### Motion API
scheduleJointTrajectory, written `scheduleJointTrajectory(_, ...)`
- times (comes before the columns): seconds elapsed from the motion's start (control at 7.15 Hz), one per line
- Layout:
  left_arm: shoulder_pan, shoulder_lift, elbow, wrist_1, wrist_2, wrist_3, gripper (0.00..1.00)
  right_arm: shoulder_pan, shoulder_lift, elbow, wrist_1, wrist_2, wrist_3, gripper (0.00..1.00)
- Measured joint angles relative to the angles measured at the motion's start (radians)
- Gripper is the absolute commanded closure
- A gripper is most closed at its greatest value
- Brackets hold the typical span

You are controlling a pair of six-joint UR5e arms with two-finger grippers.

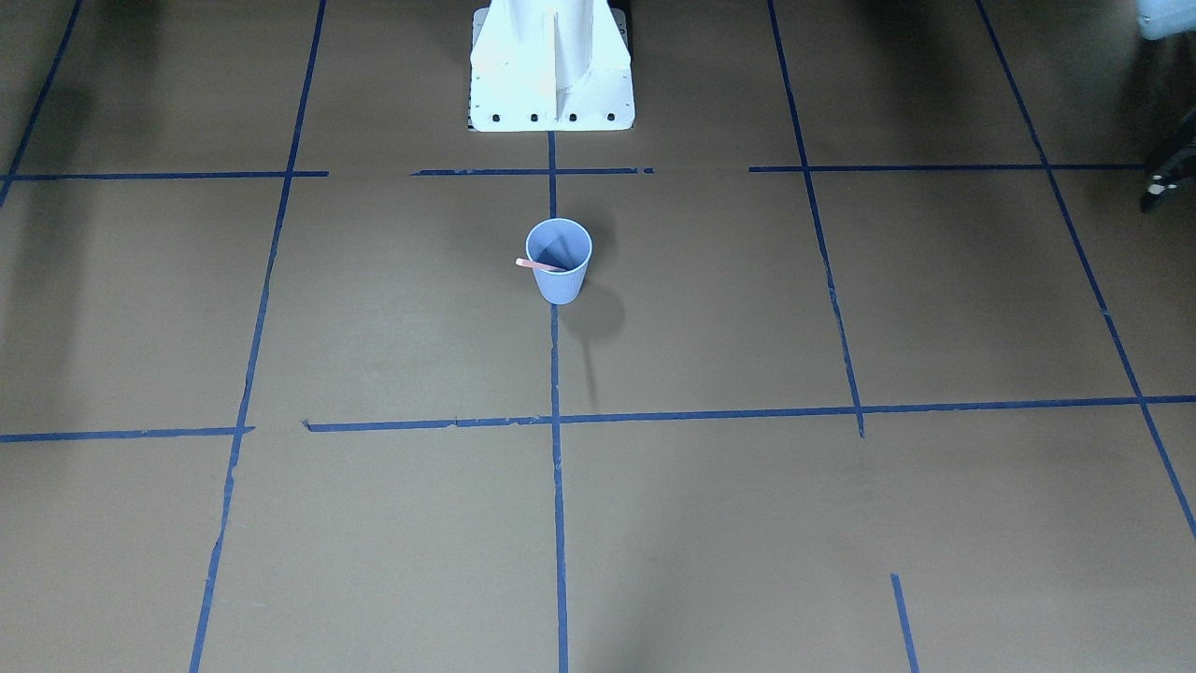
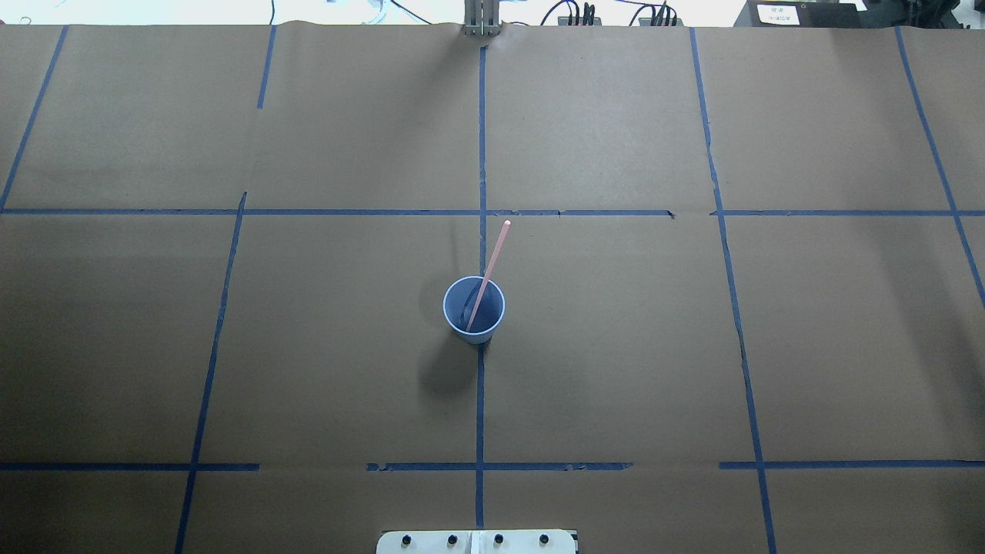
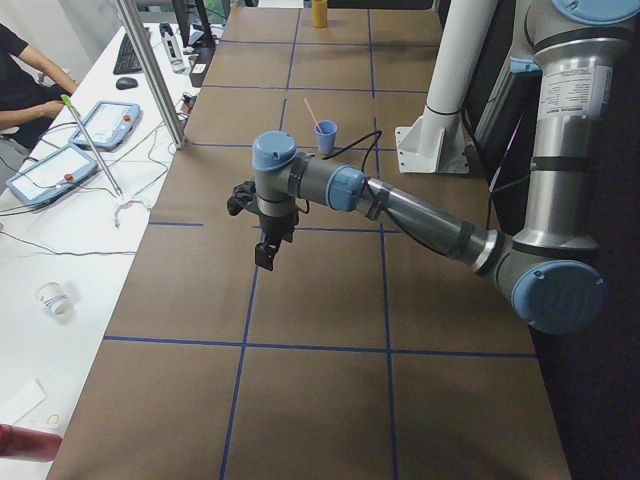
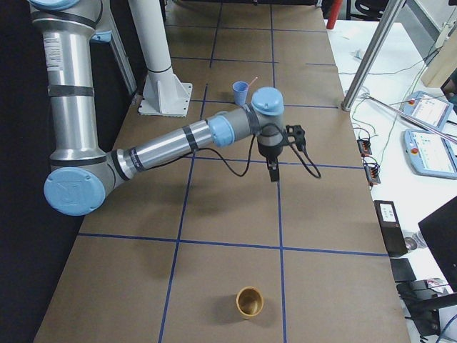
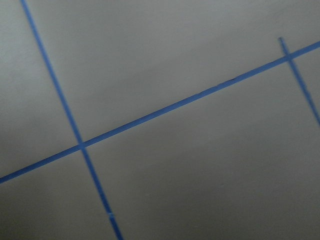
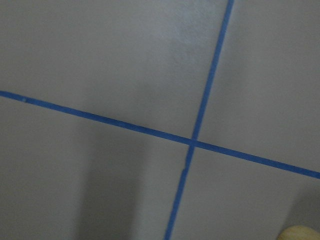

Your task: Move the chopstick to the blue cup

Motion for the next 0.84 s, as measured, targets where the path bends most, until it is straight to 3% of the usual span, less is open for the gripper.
scheduleJointTrajectory(0.28,-0.053,0.001,0.027,0.107,-0.033,0.031,0.00,0.045,-0.021,-0.132,0.001,-0.006,-0.153,0.00)
scheduleJointTrajectory(0.56,-0.068,0.014,0.058,0.184,-0.058,0.051,0.00,0.049,-0.053,-0.150,0.010,-0.003,-0.164,0.00)
scheduleJointTrajectory(0.84,-0.072,0.045,0.159,0.177,-0.062,0.149,0.00,0.049,-0.056,-0.144,0.014,-0.008,-0.160,0.00)
